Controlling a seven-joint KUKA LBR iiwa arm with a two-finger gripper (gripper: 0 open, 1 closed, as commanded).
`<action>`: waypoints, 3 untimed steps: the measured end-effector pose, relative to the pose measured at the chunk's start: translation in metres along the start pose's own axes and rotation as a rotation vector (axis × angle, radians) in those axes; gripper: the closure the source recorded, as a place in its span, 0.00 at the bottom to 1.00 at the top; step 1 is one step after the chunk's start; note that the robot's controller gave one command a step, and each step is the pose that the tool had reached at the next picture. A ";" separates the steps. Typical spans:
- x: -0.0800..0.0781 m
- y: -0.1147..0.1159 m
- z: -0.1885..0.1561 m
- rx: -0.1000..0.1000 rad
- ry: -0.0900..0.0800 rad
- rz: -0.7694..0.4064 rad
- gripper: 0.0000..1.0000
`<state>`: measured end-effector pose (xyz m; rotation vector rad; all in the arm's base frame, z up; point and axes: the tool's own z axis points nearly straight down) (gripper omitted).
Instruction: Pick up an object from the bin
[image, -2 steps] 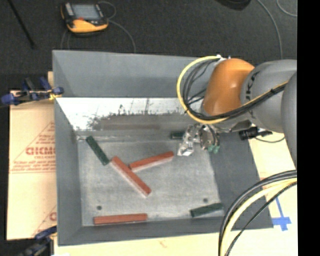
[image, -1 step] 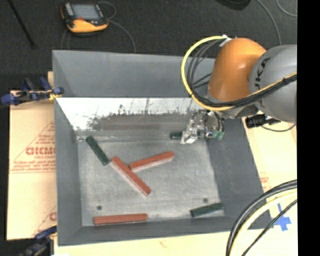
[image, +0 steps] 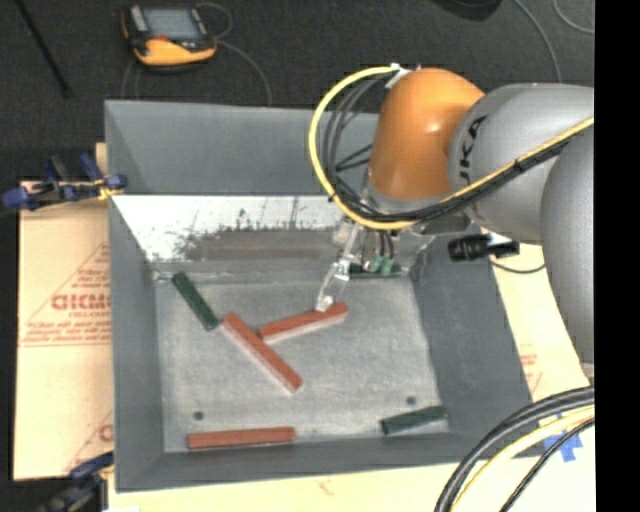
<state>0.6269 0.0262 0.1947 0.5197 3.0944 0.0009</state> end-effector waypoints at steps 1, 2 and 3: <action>0.000 -0.001 0.000 0.001 -0.001 0.000 0.00; 0.017 0.022 0.106 0.000 -0.004 -0.083 1.00; 0.016 0.022 0.106 0.000 -0.004 -0.083 1.00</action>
Offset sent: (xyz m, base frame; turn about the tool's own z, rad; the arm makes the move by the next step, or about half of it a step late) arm -0.0168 0.0298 -0.1247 -0.0820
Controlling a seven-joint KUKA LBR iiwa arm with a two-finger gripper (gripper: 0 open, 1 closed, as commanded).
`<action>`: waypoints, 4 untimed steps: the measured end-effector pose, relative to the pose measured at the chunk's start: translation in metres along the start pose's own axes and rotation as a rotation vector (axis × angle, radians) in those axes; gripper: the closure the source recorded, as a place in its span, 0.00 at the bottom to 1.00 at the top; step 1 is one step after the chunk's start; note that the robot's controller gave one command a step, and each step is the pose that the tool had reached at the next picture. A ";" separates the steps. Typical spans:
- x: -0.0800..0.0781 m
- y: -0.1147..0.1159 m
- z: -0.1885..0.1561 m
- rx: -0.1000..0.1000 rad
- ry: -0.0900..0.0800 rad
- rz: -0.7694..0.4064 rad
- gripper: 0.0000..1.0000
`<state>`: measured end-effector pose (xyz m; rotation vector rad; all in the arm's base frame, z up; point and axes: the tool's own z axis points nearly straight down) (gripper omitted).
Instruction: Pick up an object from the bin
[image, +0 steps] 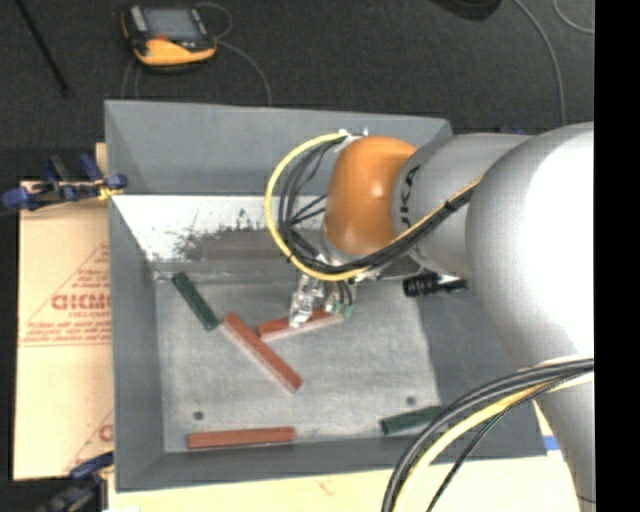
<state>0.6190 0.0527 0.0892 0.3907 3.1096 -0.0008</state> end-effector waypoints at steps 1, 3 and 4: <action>0.001 0.001 -0.005 -0.005 0.000 0.001 1.00; 0.018 0.008 -0.056 0.000 0.003 -0.098 0.00; 0.023 0.012 -0.038 0.000 0.004 -0.127 0.00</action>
Offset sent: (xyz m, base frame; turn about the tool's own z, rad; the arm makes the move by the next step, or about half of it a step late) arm -0.0059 0.0069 0.1098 -0.0726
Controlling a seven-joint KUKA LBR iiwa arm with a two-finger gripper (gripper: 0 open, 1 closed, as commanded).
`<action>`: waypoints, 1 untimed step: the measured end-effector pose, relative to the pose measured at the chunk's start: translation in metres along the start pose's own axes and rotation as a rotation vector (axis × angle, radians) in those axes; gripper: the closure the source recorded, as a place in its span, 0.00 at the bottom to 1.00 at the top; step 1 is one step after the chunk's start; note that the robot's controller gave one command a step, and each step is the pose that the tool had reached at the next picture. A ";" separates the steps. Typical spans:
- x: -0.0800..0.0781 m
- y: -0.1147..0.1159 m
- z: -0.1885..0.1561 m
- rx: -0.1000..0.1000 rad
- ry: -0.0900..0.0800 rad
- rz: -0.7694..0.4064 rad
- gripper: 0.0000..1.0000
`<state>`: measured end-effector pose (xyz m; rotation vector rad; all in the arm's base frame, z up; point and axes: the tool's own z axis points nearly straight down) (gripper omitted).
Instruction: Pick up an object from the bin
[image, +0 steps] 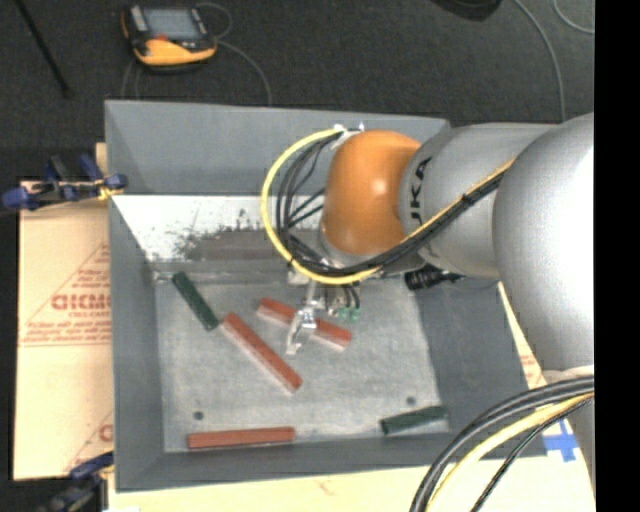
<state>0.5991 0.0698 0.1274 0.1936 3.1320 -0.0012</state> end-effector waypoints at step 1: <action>-0.030 -0.037 0.047 -0.006 0.003 0.136 1.00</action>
Offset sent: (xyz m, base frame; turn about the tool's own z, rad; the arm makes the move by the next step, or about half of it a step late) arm 0.0000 0.0000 0.0000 0.0000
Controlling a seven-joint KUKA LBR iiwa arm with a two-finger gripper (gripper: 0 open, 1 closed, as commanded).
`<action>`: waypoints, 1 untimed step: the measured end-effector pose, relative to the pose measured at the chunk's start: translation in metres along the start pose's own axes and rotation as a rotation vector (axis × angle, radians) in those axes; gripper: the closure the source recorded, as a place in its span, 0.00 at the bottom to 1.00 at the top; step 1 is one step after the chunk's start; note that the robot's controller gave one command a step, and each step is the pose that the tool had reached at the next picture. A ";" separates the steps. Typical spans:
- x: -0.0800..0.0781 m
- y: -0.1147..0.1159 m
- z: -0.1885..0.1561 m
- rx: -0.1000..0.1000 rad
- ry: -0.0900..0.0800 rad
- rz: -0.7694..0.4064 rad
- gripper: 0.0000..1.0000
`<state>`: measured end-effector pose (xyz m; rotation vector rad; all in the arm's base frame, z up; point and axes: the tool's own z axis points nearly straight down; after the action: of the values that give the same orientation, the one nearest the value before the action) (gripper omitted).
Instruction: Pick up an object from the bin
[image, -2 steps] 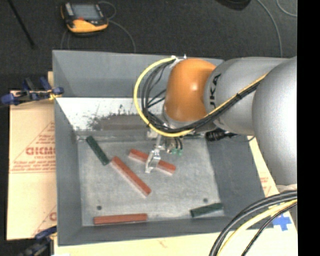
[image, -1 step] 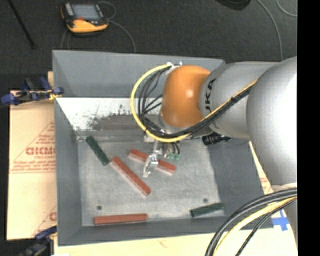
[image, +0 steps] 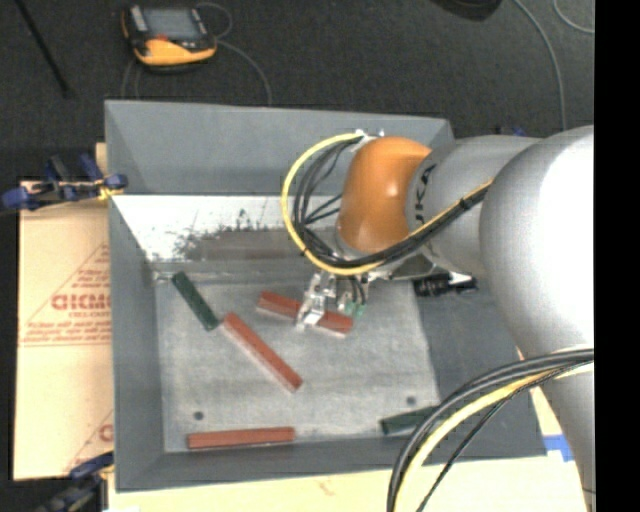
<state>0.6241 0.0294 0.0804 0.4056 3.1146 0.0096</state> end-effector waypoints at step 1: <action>0.000 0.000 0.000 0.000 -0.001 0.000 1.00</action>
Offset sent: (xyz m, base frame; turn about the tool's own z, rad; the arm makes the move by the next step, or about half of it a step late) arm -0.0147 -0.0207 0.0386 -0.0054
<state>0.6243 0.0293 0.0805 0.4048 3.1141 0.0095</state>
